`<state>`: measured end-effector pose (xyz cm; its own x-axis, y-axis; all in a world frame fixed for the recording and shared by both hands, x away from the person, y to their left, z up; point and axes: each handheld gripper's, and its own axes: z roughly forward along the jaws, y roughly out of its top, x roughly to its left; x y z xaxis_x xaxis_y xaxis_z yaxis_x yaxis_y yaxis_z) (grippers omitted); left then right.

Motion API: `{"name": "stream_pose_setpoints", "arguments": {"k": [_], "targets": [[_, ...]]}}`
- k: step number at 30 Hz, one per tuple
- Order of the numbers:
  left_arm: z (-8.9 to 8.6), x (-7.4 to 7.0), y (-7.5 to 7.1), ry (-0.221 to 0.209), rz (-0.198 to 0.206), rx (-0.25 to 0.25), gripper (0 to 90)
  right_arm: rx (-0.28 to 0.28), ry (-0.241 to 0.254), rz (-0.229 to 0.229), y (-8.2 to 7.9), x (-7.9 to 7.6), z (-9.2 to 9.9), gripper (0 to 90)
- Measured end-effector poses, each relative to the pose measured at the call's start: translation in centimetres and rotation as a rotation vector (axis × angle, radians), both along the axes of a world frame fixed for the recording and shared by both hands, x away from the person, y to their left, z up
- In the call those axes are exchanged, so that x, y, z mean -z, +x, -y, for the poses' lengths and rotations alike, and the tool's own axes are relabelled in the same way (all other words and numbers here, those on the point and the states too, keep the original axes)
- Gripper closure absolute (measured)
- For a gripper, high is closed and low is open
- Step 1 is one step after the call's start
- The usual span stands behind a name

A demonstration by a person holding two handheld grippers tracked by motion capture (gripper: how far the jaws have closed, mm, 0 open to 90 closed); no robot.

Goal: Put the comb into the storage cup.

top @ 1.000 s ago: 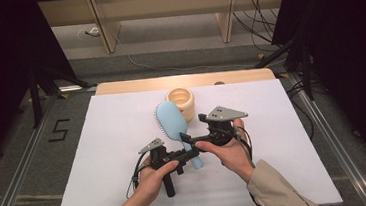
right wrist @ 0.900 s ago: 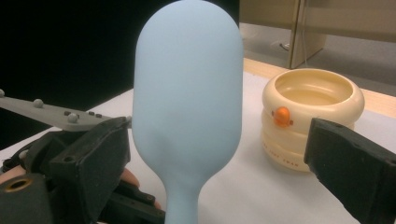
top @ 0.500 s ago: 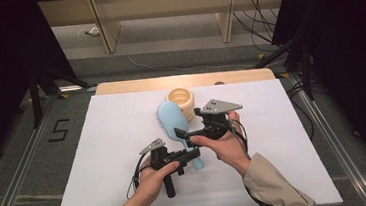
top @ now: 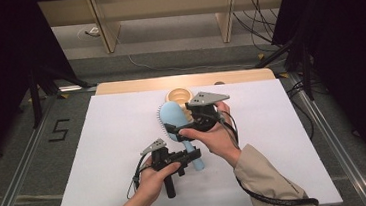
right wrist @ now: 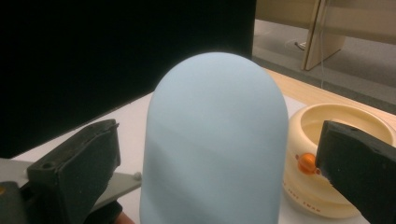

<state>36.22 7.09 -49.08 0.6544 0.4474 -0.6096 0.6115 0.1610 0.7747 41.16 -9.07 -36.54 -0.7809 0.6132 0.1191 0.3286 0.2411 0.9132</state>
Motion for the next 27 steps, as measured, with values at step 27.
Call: {"name": "stream_pose_setpoints", "arguments": {"k": [27], "targets": [[0.1,0.0,-0.1,0.015,0.018,0.012,68.5,0.013,-0.03,-0.028,1.2,-0.2,-1.8,6.1]]}}
